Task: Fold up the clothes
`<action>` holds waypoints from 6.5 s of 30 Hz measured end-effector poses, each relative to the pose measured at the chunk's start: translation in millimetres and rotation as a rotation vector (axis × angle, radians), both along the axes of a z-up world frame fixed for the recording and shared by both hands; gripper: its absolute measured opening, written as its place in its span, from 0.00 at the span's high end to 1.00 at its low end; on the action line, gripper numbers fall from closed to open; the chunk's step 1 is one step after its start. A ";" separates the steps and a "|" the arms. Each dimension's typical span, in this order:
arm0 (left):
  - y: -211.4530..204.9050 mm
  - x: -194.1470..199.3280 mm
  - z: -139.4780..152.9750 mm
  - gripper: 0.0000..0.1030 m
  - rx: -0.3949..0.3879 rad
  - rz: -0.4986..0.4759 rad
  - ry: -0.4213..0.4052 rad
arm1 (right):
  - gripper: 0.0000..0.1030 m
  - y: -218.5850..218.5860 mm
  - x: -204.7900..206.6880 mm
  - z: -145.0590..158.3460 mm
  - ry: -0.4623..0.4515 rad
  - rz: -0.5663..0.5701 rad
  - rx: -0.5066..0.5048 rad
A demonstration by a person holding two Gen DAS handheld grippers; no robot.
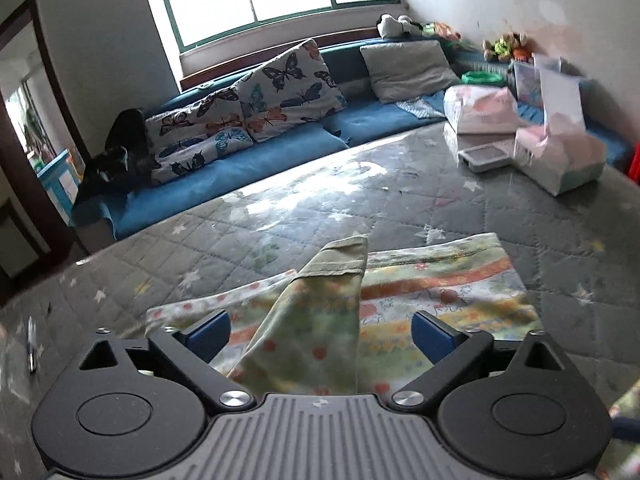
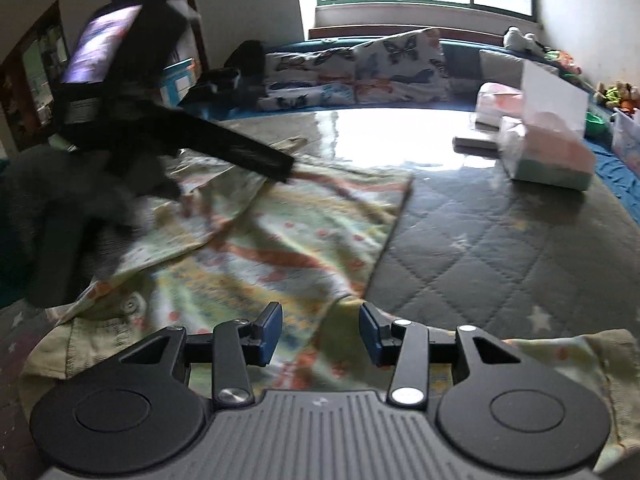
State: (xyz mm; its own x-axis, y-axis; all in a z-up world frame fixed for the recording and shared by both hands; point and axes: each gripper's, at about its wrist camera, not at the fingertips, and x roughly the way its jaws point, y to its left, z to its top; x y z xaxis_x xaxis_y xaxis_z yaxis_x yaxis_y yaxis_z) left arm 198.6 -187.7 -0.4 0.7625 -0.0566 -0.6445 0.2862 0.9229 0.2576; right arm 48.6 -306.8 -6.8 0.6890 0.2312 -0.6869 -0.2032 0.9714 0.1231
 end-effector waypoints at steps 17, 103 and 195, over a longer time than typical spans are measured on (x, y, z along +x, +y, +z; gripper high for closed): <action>79.3 0.6 23.9 0.95 -0.116 0.152 -0.027 | 0.57 22.1 -5.9 -5.3 0.014 0.069 -0.014; 198.4 24.3 -7.1 0.93 -0.318 0.281 0.016 | 0.36 71.0 -2.6 -16.6 0.029 0.204 -0.030; 379.5 -122.7 -19.6 0.91 -0.277 0.607 0.009 | 0.56 79.7 -36.4 -7.7 0.073 0.363 -0.045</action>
